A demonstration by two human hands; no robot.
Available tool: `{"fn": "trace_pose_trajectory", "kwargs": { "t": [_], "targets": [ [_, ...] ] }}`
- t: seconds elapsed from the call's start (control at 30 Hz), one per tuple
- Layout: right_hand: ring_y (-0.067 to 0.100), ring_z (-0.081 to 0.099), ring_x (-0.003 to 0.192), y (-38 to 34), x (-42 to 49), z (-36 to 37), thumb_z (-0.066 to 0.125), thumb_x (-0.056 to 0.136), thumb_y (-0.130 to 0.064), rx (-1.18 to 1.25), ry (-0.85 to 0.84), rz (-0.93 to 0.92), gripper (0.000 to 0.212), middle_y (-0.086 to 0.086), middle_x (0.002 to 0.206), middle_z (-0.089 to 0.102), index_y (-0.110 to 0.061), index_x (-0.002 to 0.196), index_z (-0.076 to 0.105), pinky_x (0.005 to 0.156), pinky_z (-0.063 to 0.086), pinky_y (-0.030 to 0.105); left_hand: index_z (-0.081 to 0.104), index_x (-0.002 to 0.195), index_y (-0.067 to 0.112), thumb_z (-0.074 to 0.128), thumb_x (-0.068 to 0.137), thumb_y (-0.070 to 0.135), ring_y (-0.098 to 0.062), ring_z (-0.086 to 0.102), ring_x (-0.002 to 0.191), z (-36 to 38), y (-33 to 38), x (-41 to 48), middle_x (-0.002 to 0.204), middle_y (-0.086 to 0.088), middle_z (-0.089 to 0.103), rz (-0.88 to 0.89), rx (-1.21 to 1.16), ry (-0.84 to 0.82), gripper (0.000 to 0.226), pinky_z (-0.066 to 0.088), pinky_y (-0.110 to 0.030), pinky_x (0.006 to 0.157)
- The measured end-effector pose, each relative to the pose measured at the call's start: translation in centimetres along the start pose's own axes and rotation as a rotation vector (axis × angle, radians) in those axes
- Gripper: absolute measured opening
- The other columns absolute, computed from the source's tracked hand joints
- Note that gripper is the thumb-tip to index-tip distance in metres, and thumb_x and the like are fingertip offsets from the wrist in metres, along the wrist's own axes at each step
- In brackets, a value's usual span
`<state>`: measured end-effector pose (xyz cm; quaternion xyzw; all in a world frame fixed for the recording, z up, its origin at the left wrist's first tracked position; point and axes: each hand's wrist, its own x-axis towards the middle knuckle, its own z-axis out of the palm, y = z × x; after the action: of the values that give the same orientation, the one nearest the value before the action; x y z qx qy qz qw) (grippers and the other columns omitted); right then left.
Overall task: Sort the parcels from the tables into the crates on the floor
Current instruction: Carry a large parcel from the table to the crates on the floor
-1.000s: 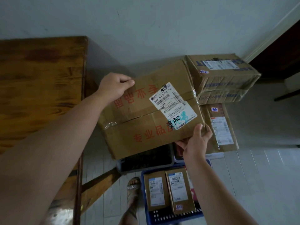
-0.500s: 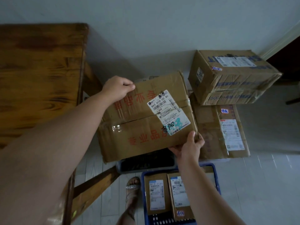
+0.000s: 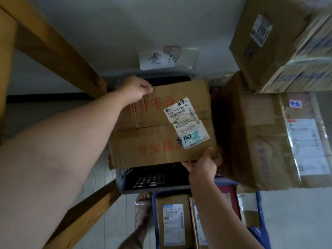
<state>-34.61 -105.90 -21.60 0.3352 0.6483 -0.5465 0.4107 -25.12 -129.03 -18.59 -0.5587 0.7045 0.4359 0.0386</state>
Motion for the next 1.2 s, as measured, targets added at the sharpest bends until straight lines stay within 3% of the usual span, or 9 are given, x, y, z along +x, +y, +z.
{"fn": "trace_pose_trajectory", "kwargs": {
  "t": [0.07,0.2,0.33,0.47,0.67,0.93,1.07,1.2],
  "targets": [
    [0.028,0.062,0.082,0.6,1.2,0.6,0.045,0.098,-0.044,-0.014,-0.002,-0.026,0.051,0.006,0.137,0.042,-0.039,0.143,0.02,0.076,0.058,0.047,0.066,0.117,0.014,0.054,0.095,0.026,-0.021,0.055,0.113,1.0,-0.6,1.4,0.121,-0.002,0.062,0.009,-0.008,0.028,0.027,0.038,-0.027,0.091],
    [0.032,0.065,0.1,1.7,2.1,3.2,0.048,0.097,-0.039,-0.021,-0.084,-0.088,0.042,0.007,0.137,0.048,-0.046,0.133,0.027,0.057,0.059,0.032,0.065,0.117,0.016,0.051,0.097,0.024,-0.015,0.052,0.105,1.2,-2.5,4.7,0.115,-0.001,0.06,0.008,-0.085,0.13,0.026,0.035,-0.027,0.091],
    [0.029,0.064,0.098,1.6,2.8,6.1,0.046,0.098,-0.037,-0.011,-0.124,-0.13,0.028,0.0,0.12,0.048,-0.047,0.115,0.027,0.063,0.059,0.033,0.063,0.119,0.014,0.052,0.095,0.022,-0.016,0.052,0.098,-0.3,-3.1,7.5,0.106,-0.004,0.06,0.052,-0.126,0.191,0.027,0.037,-0.026,0.087],
    [0.03,0.064,0.101,1.6,3.1,8.0,0.047,0.097,-0.04,-0.018,-0.13,-0.16,0.03,0.003,0.132,0.045,-0.049,0.11,0.021,0.059,0.058,0.03,0.062,0.12,0.008,0.053,0.095,0.017,-0.011,0.052,0.087,-1.4,-2.8,9.0,0.102,-0.005,0.056,0.101,-0.092,0.219,0.028,0.037,-0.018,0.07],
    [0.03,0.068,0.092,1.1,3.4,7.3,0.045,0.099,-0.036,-0.01,-0.159,-0.177,0.022,0.0,0.115,0.053,-0.041,0.112,0.029,0.068,0.06,0.036,0.067,0.112,0.009,0.059,0.091,0.016,-0.013,0.052,0.092,-1.9,-3.2,9.5,0.096,-0.004,0.059,0.156,-0.029,0.309,0.024,0.035,-0.018,0.077],
    [0.025,0.068,0.085,-0.1,3.3,6.9,0.045,0.099,-0.036,-0.108,-0.109,-0.158,0.02,0.005,0.12,0.055,-0.036,0.117,0.036,0.07,0.06,0.035,0.069,0.106,0.002,0.057,0.09,0.011,-0.015,0.055,0.09,-1.2,-2.5,8.5,0.093,-0.008,0.062,0.168,-0.011,0.333,0.022,0.035,-0.018,0.067],
    [0.031,0.066,0.096,-0.2,4.4,7.2,0.046,0.099,-0.037,-0.161,-0.074,-0.182,0.02,0.006,0.125,0.054,-0.032,0.116,0.038,0.062,0.059,0.032,0.071,0.104,0.002,0.058,0.09,0.015,-0.027,0.061,0.1,-1.2,-2.7,9.3,0.104,-0.018,0.068,0.177,0.076,0.37,0.023,0.044,-0.026,0.081],
    [0.034,0.059,0.108,-0.3,6.3,7.8,0.047,0.099,-0.034,-0.065,-0.078,-0.127,0.016,0.006,0.132,0.049,-0.03,0.113,0.039,0.054,0.055,0.031,0.07,0.106,0.004,0.053,0.093,0.019,-0.029,0.06,0.103,0.4,-2.7,9.8,0.109,-0.016,0.068,0.216,0.17,0.421,0.026,0.04,-0.025,0.08]
  ]
}}
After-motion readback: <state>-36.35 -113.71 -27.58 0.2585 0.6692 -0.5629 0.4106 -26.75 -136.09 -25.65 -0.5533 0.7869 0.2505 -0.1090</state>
